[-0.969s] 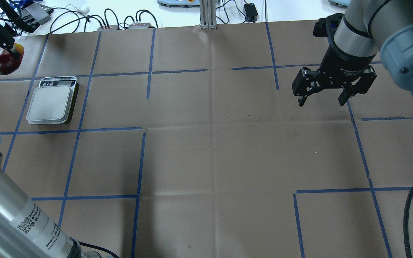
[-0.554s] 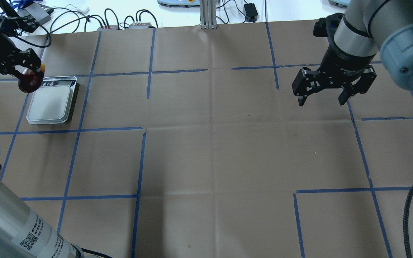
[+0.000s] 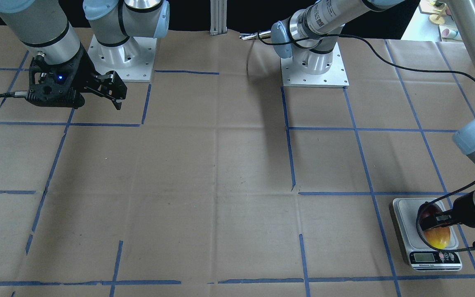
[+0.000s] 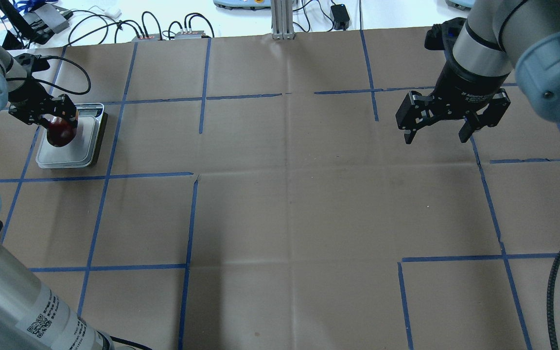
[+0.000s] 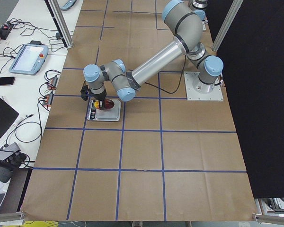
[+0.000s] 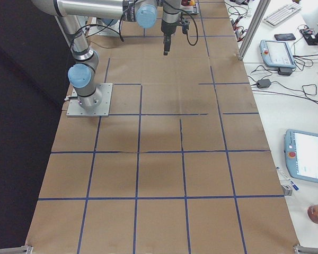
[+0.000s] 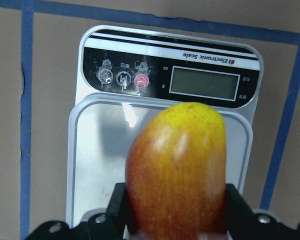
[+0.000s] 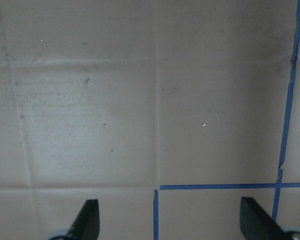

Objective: Weigh mango

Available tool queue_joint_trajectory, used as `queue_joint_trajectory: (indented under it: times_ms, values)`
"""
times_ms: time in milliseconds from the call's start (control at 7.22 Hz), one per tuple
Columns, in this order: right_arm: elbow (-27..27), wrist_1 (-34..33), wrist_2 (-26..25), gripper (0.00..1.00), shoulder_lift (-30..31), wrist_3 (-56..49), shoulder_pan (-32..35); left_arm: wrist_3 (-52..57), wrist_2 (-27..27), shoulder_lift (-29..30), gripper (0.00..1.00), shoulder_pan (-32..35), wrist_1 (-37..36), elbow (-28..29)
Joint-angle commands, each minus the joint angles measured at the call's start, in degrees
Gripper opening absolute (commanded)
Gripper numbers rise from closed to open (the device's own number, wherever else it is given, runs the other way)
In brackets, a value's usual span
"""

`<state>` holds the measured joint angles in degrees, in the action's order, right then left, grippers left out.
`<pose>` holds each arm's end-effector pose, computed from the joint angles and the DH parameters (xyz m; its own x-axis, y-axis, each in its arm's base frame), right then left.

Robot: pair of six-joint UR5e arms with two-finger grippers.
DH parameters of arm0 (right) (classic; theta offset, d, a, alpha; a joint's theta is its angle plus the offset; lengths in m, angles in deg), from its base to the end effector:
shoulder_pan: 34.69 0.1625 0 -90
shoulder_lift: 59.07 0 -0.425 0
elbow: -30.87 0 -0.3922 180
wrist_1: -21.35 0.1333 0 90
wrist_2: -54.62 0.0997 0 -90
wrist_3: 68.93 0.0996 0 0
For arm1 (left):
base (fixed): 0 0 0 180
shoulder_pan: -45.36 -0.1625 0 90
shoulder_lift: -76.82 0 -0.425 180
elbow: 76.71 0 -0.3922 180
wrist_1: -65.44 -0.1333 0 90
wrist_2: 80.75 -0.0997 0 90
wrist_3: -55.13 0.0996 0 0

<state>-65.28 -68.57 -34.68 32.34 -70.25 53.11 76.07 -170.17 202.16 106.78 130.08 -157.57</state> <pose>0.1163 -0.4762 0.4473 -0.9998 0.0165 -0.0141 0.0152 0.9964 0.0837 0.2150 -0.6754 0.2350 -0.9910 -0.1331 0.0147 -0.1329 0.9911 0.0101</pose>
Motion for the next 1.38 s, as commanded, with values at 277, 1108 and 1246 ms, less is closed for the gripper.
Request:
queue_joint_trajectory:
  times_ms: [277, 1108, 1246]
  values:
    - [0.0, 0.0, 0.0, 1.0, 0.0, 0.0, 0.0, -0.37, -0.32, -6.73, 1.0, -0.07, 0.21, 0.19]
    - [0.0, 0.0, 0.0, 1.0, 0.0, 0.0, 0.0, -22.07, 0.3, -31.53, 1.0, 15.64, 16.36, -8.24]
    - [0.0, 0.0, 0.0, 1.0, 0.0, 0.0, 0.0, -22.34, 0.47, -33.12, 1.0, 18.89, 18.91, -8.61]
